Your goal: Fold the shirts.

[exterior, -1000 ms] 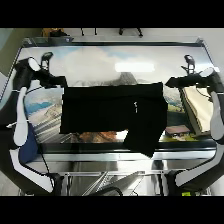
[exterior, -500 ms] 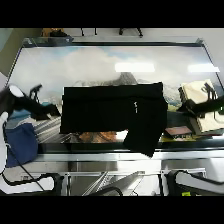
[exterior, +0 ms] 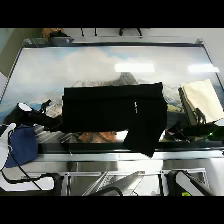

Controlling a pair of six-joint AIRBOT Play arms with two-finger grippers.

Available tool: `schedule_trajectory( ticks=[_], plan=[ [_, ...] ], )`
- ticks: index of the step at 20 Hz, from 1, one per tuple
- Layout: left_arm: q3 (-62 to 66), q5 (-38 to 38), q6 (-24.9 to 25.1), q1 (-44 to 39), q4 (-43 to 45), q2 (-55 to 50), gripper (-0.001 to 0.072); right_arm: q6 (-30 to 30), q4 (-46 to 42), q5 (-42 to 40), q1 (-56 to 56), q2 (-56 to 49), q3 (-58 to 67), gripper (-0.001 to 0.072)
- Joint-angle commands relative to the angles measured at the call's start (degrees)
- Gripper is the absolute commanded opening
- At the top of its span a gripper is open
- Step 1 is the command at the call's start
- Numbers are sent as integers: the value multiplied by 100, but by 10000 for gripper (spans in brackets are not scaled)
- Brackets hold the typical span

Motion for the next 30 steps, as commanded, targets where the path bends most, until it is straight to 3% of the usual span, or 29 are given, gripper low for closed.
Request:
schedule_trajectory(
  ticks=[1, 2, 5, 9, 11, 12, 14, 16, 19, 22, 24, 30],
  plan=[
    [308, 87, 140, -120, -306, -120, 191, -247, 87, -197, 107, -48, -466, 426],
    [387, 87, 219, -197, -299, -120, 10, -378, 131, -293, 173, -136, -549, 426],
    [531, 133, 232, -413, -282, -120, 15, -599, 179, -658, 542, -579, -737, 426],
    [520, 151, 221, -503, -280, -120, 15, -1381, 1054, -1121, 1134, -1353, -782, 420],
    [520, 44, 221, -483, -267, -116, 15, -1814, 1440, -1161, 1198, -1547, -734, 202],
    [520, -2, 221, -452, -267, -116, 15, -1808, 1438, -1141, 1189, -1554, -647, 200],
    [520, -127, 216, -337, -262, -116, 14, -1777, 1290, -857, 1045, -1480, -402, 23],
    [520, -251, 81, -160, -153, -116, 14, -1394, 964, -586, 876, -1316, -284, 22],
    [511, -396, -391, -74, 752, -116, 14, -623, 164, -348, 831, -850, -356, 21],
    [299, -437, -522, -74, 1246, -22, 14, 44, -612, -243, 831, -157, -542, 20],
    [59, -302, -522, -74, 1241, 149, 14, 39, -592, -111, 831, 243, -551, 20],
    [457, -376, -555, -85, 1176, 715, 14, -1394, 1342, -627, 841, 623, 509, 20]
  ],
)
